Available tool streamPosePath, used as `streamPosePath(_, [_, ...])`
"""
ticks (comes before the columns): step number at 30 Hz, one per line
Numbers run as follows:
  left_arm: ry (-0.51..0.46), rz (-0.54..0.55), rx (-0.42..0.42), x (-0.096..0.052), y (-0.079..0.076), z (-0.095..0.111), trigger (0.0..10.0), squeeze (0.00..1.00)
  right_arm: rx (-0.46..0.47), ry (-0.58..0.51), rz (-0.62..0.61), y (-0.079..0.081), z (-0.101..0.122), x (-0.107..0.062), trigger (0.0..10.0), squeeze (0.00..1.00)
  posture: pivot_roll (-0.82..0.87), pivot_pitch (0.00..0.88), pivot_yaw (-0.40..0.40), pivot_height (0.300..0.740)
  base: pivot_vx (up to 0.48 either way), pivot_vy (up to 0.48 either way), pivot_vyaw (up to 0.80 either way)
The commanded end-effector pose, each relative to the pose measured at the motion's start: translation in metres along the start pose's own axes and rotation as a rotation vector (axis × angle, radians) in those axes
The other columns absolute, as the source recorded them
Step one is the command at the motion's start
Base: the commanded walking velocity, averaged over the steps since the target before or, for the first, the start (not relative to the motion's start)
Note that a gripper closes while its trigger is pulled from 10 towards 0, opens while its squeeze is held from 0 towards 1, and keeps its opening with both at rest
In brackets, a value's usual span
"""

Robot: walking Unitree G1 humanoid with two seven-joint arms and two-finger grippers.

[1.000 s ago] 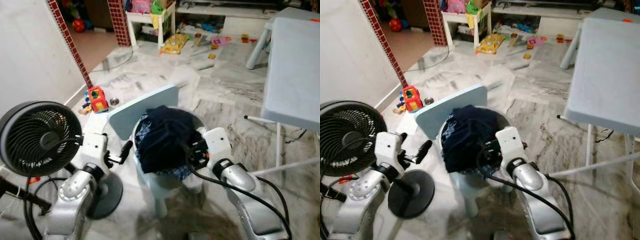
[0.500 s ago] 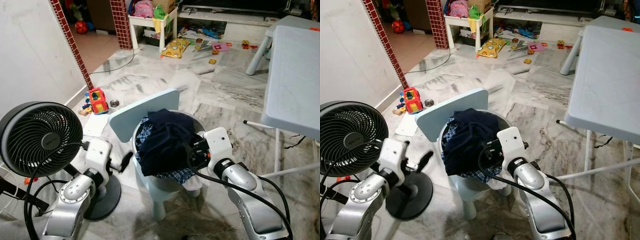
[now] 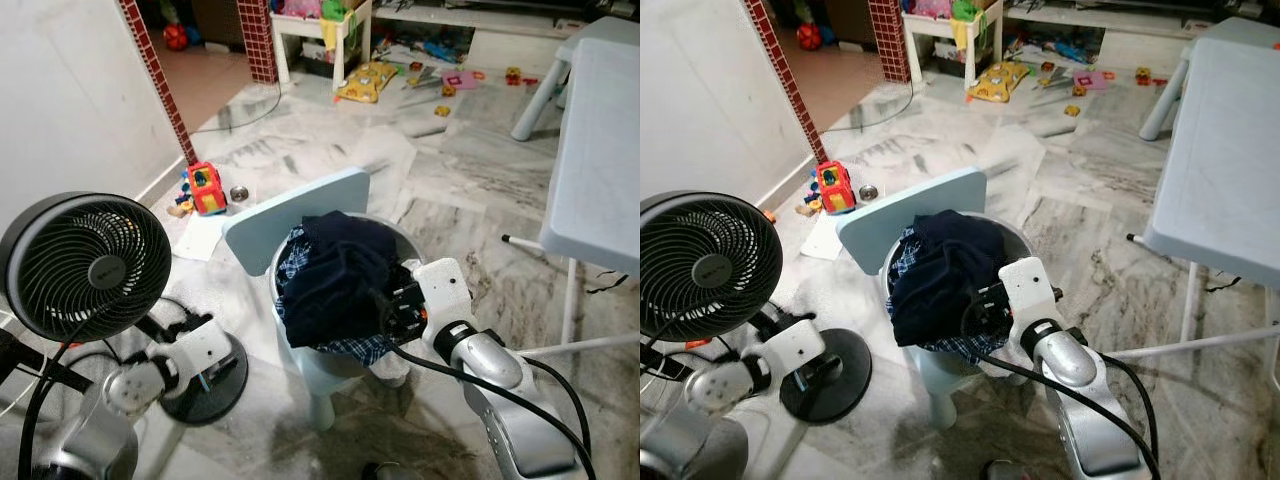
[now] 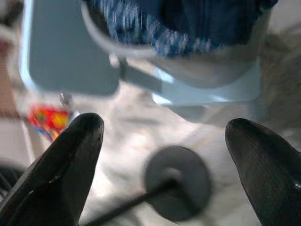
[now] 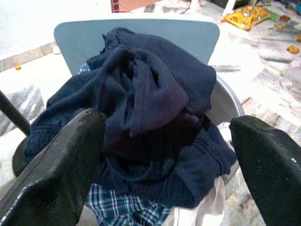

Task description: Hang hanger

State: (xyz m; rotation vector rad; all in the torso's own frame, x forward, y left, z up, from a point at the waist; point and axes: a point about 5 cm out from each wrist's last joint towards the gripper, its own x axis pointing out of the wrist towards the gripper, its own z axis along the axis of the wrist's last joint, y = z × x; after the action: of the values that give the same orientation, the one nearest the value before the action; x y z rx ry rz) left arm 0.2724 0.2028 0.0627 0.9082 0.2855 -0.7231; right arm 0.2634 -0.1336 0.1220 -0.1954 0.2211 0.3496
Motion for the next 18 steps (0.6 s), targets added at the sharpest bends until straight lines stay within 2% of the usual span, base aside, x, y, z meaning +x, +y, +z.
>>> streamPosePath(1, [-0.001,-0.039,0.091,0.004,-0.004,-0.002,10.0,0.00,0.007,-0.015,-0.001,0.000,0.005,-0.004,10.0,0.00,-0.15,0.189,0.062,0.740,0.000,0.000,0.00])
streamPosePath(6, [-0.045,-0.065,0.154,0.018,-0.003,0.007,10.0,0.00,0.011,-0.013,-0.011,-0.001,0.005,-0.012,10.0,0.00,-0.16,0.211,0.065,0.740,0.000,0.000,0.00])
streamPosePath(10, [-0.097,-0.118,0.207,0.029,-0.009,0.017,10.0,0.00,0.009,0.005,-0.018,-0.002,0.004,-0.020,10.0,0.00,-0.18,0.248,0.067,0.740,0.000,0.000,0.00])
streamPosePath(18, [-0.123,-0.181,0.304,0.033,-0.013,0.017,10.0,0.00,0.008,0.039,-0.035,-0.006,0.001,-0.033,10.0,0.00,-0.19,0.288,0.075,0.740,0.000,0.000,0.00])
